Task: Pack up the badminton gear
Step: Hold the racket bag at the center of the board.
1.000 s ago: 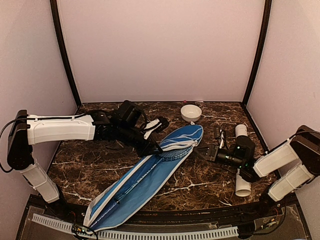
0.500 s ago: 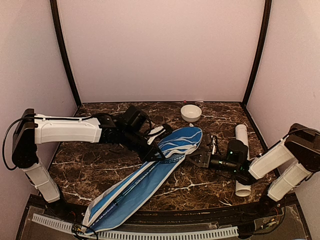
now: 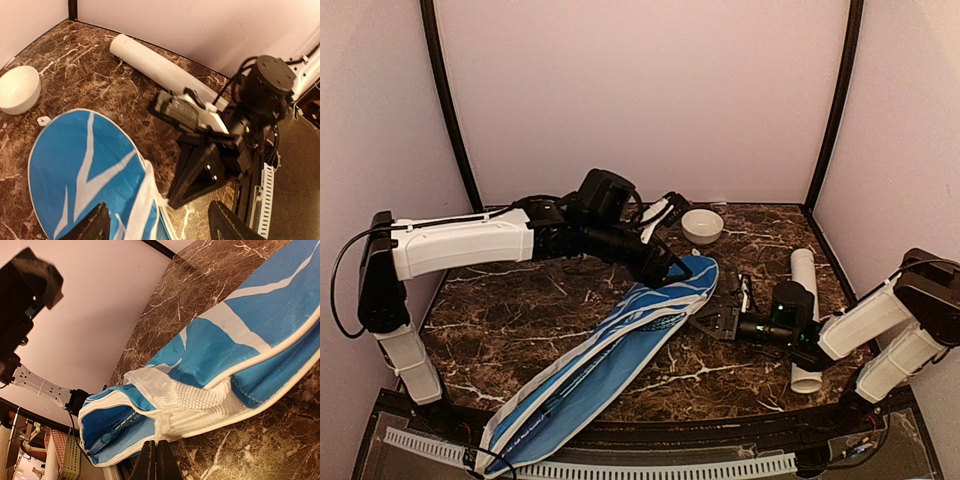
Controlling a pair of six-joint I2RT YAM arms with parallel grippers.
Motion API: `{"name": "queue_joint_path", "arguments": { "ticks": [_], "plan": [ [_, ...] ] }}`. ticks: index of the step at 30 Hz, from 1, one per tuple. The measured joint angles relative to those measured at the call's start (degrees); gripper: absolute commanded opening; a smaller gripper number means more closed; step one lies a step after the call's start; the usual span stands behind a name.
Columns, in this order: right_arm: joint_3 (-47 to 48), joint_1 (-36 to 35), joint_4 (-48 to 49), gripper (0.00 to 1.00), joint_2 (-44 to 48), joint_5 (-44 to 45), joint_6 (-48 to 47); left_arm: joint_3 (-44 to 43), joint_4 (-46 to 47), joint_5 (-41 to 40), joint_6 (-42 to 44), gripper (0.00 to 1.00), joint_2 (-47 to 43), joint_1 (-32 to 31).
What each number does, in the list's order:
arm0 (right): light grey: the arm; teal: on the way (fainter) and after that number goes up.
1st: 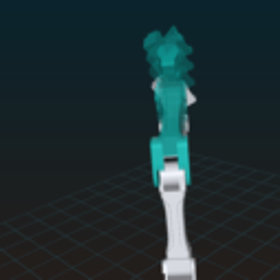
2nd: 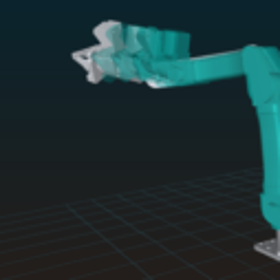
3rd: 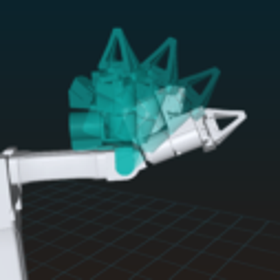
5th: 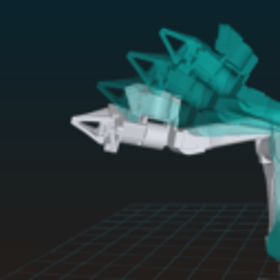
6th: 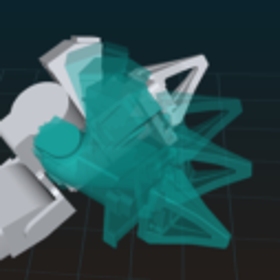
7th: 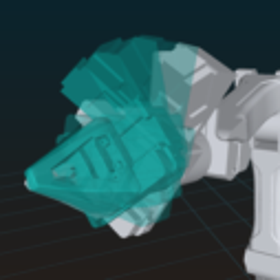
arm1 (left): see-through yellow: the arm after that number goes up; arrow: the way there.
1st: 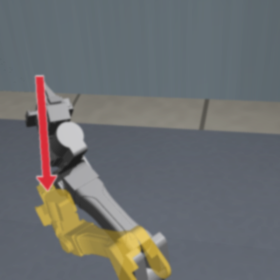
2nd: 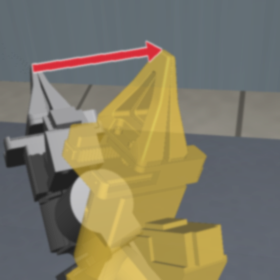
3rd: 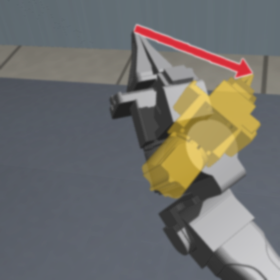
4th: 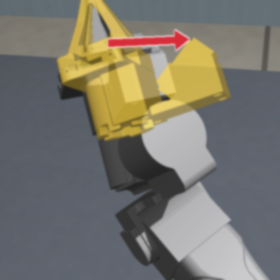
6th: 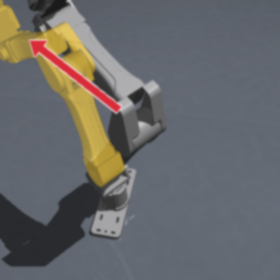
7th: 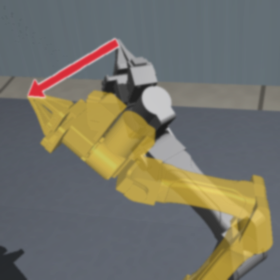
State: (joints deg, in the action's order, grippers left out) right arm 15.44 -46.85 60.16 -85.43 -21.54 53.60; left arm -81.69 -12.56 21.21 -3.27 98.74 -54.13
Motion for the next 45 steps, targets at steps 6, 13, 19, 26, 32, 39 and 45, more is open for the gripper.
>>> {"name": "queue_joint_path", "arguments": {
  "ticks": [6, 13, 19, 26, 32, 39, 45],
  "plan": [
    [0.09, 0.00, -1.55, 0.00, 0.96, 0.20, -1.07, -8.94, -0.07, -4.24, -2.05, 0.68, 9.73, -0.39],
    [0.09, -0.07, -4.07, 0.00, 2.64, 0.55, -2.27, -10.05, -1.68, -4.81, -4.52, 0.69, 17.14, -2.27],
    [0.11, -0.11, -4.74, 0.00, 2.84, 0.61, -2.78, -13.62, -2.99, -6.21, -4.90, 0.57, 19.26, -3.04],
    [0.92, -0.15, -5.40, 0.00, 2.84, 0.68, -3.43, -16.87, -3.89, -8.39, -5.07, 0.28, 21.05, -3.04],
    [1.81, -0.26, -7.74, 0.00, 3.28, 1.07, -3.82, -17.62, -4.17, -8.44, -5.07, 0.37, 21.70, -3.04],
    [2.80, -0.50, -9.31, 0.00, 3.61, 1.73, -4.35, -18.69, -4.44, -8.44, -6.08, 0.05, 22.38, -3.04],
    [3.10, -0.76, -11.06, 0.00, 3.67, 2.38, -5.05, -19.26, -5.09, -10.05, -7.06, 0.00, 22.80, -3.17]
  ]
}}
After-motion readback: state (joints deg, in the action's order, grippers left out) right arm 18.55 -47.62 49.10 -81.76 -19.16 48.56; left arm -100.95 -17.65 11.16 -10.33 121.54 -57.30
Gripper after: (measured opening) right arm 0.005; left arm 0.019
